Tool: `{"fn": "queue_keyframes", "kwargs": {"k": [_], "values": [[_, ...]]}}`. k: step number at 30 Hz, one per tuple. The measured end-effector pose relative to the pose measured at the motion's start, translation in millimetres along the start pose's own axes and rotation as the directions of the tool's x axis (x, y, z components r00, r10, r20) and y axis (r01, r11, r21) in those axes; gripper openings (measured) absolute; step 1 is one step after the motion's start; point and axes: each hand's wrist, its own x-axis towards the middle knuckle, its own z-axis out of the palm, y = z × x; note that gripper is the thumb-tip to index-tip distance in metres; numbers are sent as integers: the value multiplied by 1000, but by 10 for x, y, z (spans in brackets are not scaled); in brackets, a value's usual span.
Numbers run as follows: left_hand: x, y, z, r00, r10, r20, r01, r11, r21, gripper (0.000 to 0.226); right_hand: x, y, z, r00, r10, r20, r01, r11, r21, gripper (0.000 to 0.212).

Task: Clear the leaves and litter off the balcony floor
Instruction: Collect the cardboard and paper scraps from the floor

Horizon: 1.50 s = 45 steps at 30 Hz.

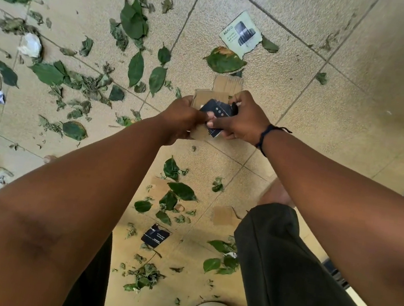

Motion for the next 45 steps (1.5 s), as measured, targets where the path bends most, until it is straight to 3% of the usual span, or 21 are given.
{"fn": "queue_keyframes", "kwargs": {"k": [2, 4, 7, 9, 15, 19, 22, 24, 27, 28, 30, 32, 37, 39, 42, 45], "values": [[6, 10, -75, 996, 30, -80, -31, 999, -12, 31, 32, -96, 12, 1000, 16, 27, -17, 999, 35, 56], [3, 5, -152, 991, 54, -125, -58, 998, -29, 26, 114, -145, -16, 997, 26, -74, -25, 1000, 6, 47], [24, -64, -297, 985, 45, -167, -51, 998, -27, 22, 308, -104, -101, 963, -99, -251, 10, 943, -332, 41], [32, -109, -372, 984, 43, -171, -46, 999, -11, 23, 382, -80, -144, 957, -153, -248, 4, 857, -515, 50], [30, -252, -581, 987, 41, -154, -37, 999, 29, 24, 509, -55, -80, 926, -259, -273, -25, 682, -731, 49], [37, -354, -683, 986, 25, -166, -18, 999, 43, 25, 512, -45, -54, 935, -182, -305, -59, 769, -637, 46], [32, -358, -689, 985, 13, -170, -10, 1000, 22, 25, 477, -70, -76, 949, -165, -267, -26, 806, -591, 28], [27, -336, -655, 985, 1, -171, -3, 1000, -10, 23, 442, -102, -76, 965, -140, -222, 11, 867, -498, 32], [24, -273, -588, 987, -18, -159, 5, 996, -84, 23, 289, -161, -22, 996, 43, -74, -46, 998, -36, 33], [25, -246, -566, 988, -25, -153, 8, 994, -111, 22, 226, -172, 10, 996, 89, 5, -90, 990, 110, 31], [16, -183, -512, 990, -40, -136, 17, 986, -167, 19, 137, -162, 95, 987, 115, 111, -137, 966, 219, 27], [5, -109, -441, 995, -49, -90, 27, 972, -232, 20, 93, -143, 202, 984, 115, 135, -143, 965, 219, 24], [-43, 61, -345, 998, -26, 58, 42, 954, -298, 24, 144, -208, 347, 992, 122, -30, -116, 982, 149, 30], [-14, 91, -362, 1000, 11, 23, -6, 972, -235, 27, 190, -278, 318, 993, 113, -16, -112, 991, 72, 34], [73, 133, -417, 991, 6, -133, -30, 983, -179, 38, 248, -423, 217, 994, 95, 51, -90, 992, -87, 36], [117, 167, -496, 983, -2, -183, -39, 975, -217, 36, 348, -625, 25, 990, -67, -126, 37, 972, -232, 28]]}}
